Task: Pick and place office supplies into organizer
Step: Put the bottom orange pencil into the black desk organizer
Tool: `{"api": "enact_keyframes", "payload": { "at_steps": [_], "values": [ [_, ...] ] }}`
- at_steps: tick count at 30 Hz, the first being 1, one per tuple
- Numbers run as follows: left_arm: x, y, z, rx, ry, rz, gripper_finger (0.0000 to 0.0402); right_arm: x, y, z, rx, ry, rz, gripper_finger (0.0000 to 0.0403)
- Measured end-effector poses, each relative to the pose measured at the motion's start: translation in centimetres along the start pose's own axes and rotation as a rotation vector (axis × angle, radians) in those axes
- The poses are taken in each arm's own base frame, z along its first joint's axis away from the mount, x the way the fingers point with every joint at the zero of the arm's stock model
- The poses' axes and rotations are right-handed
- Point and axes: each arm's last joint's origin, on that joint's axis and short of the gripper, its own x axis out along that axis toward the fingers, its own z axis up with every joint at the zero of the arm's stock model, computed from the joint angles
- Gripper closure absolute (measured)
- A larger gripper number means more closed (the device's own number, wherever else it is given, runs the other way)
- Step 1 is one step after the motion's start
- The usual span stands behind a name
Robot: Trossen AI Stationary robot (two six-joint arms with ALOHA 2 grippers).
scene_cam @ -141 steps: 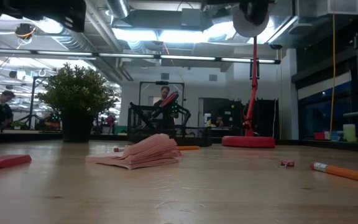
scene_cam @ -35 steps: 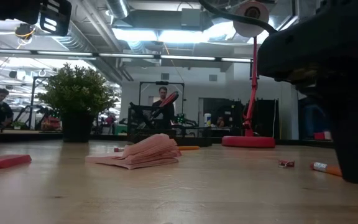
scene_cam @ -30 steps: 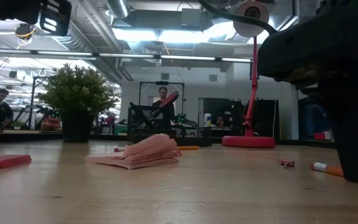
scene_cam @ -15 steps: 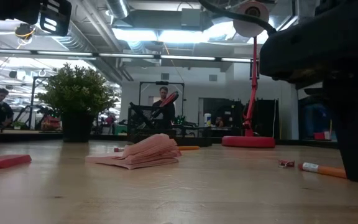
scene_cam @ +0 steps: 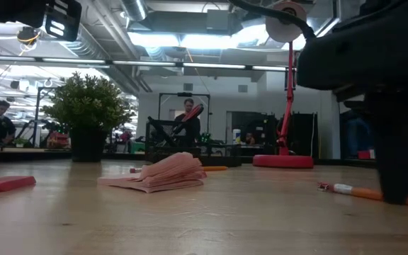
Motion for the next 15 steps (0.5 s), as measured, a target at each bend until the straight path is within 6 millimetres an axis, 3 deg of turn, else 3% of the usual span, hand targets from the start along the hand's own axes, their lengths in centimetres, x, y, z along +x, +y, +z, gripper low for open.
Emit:
{"api": "enact_keyframes", "payload": {
  "at_steps": [6,15],
  "values": [
    [0.0,0.0,0.0,-0.001,-0.001,0.000,0.0400,-0.4,0.2,0.5,-0.016,-0.070,0.011,0.0374],
    [0.0,0.0,0.0,-0.001,-0.001,0.000,0.0400,-3.4,1.6,1.4,-0.095,-0.168,0.068,0.0374]
  ]
}}
